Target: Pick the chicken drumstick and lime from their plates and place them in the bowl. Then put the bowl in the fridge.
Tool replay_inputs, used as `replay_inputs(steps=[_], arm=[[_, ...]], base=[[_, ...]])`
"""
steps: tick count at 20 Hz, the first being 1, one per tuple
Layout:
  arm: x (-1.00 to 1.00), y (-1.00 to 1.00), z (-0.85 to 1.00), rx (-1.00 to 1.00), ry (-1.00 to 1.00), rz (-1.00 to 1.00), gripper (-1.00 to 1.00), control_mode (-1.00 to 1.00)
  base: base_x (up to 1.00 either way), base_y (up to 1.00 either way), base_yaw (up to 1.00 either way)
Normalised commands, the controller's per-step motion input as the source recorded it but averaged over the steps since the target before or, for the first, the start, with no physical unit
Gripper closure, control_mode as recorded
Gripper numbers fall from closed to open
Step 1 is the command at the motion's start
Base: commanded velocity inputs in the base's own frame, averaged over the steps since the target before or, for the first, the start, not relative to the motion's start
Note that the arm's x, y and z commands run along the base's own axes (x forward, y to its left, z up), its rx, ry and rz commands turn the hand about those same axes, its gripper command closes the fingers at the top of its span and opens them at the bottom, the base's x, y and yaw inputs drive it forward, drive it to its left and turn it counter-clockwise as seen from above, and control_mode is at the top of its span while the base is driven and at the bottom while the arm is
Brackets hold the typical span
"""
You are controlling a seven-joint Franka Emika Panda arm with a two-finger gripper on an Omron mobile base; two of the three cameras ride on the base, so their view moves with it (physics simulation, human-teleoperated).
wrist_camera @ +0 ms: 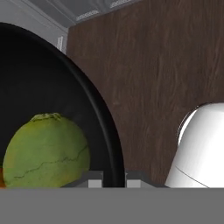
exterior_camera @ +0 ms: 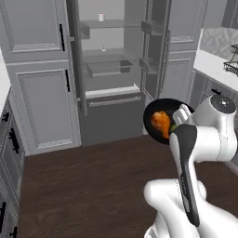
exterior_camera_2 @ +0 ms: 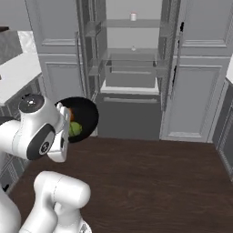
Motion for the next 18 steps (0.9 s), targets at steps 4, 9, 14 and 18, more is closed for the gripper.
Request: replay_inputs(steps=[4, 9, 14, 18], arm=[[0.0, 0.0, 0.0, 0.0, 0.0, 0.0, 1.0, 1.0], [0.0, 0.0, 0.0, 0.0, 0.0, 0.0, 1.0, 1.0], [0.0, 0.0, 0.0, 0.0, 0.0, 0.0, 1.0, 1.0], [0.0, 0.0, 0.0, 0.0, 0.0, 0.0, 1.0, 1.0]], base=[[1.0, -0.02, 0.13], [1.0, -0.07, 0.19], [0.9, -0.53, 0.18], [0.94, -0.35, 0.1]])
